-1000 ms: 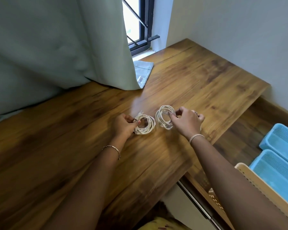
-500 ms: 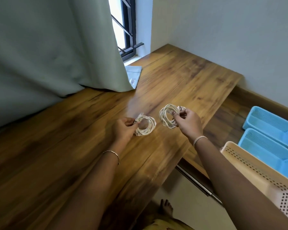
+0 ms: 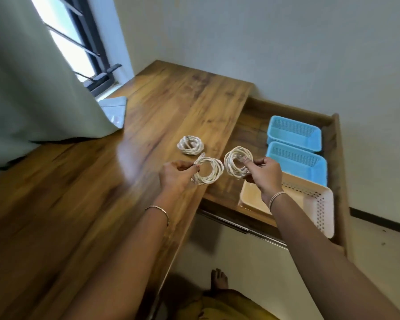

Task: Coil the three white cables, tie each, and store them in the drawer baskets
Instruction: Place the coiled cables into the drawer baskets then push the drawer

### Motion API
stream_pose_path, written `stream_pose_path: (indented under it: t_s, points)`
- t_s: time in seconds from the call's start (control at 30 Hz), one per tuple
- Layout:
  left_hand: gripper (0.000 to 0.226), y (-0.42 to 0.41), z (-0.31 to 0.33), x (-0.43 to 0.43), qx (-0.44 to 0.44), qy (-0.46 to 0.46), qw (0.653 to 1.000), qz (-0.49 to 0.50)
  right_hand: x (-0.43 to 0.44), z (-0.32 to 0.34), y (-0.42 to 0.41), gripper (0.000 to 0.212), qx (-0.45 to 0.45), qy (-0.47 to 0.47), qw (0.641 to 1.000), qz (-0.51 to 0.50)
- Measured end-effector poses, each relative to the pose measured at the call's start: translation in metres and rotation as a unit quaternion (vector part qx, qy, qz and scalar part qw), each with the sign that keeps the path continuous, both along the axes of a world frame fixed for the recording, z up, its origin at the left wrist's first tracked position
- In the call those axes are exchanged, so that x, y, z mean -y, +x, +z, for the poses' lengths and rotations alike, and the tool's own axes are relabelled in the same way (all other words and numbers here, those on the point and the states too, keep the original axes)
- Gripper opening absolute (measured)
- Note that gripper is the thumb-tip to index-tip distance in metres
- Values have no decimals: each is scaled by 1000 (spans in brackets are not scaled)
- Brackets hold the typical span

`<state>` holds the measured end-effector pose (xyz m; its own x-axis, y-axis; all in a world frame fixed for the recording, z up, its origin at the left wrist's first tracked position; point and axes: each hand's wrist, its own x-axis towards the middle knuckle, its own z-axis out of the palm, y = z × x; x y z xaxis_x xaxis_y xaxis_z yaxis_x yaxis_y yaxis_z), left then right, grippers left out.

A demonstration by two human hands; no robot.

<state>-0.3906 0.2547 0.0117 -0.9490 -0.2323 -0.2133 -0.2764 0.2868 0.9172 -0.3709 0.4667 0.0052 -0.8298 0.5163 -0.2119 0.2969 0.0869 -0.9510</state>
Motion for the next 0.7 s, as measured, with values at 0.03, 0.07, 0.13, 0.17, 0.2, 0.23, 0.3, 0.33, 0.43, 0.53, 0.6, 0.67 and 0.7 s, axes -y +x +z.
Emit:
stream_pose_path:
  t_s: [0.03, 0.07, 0.13, 0.17, 0.2, 0.23, 0.3, 0.33, 0.43, 0.53, 0.6, 0.67, 0.7]
  points:
    - [18, -1, 0, -16, 0, -5, 1000, -18, -15, -1, 5, 34, -1, -8, 1000, -21]
    - [19, -2, -2, -29, 3, -6, 999, -33, -28, -2, 10, 32, -5, -17, 999, -43]
    - [22, -6, -6, -56, 13, -3, 998, -67, -54, -6, 17, 28, -5, -34, 996, -85]
    - [22, -8, -8, -70, 18, -6, 996, -84, -68, -8, 19, 27, -4, -39, 994, -102]
    - [22, -9, -10, -81, 20, -11, 995, -100, -80, -12, 20, 26, -2, -45, 992, -116]
    - [21, -11, -12, -94, 20, -21, 992, -120, -94, -15, 21, 26, 1, -54, 990, -131]
    - [21, -15, -18, -118, 15, -41, 986, -158, -120, -23, 20, 26, 7, -72, 985, -158]
    - [21, -17, -22, -129, 13, -50, 983, -176, -133, -28, 18, 27, 10, -74, 983, -168]
    - [20, -23, -37, -160, 17, -76, 971, -225, -167, -42, 11, 27, 22, -70, 977, -202]
    - [19, -31, -55, -187, 20, -97, 956, -276, -195, -54, 5, 31, 40, -62, 972, -225]
    - [20, -36, -68, -204, 30, -104, 947, -302, -211, -63, -2, 29, 55, -40, 970, -232]
    - [19, -37, -80, -218, 41, -99, 941, -322, -221, -71, -9, 25, 71, -12, 970, -233]
    - [19, -36, -85, -223, 41, -99, 936, -336, -224, -75, -13, 25, 77, 3, 970, -232]
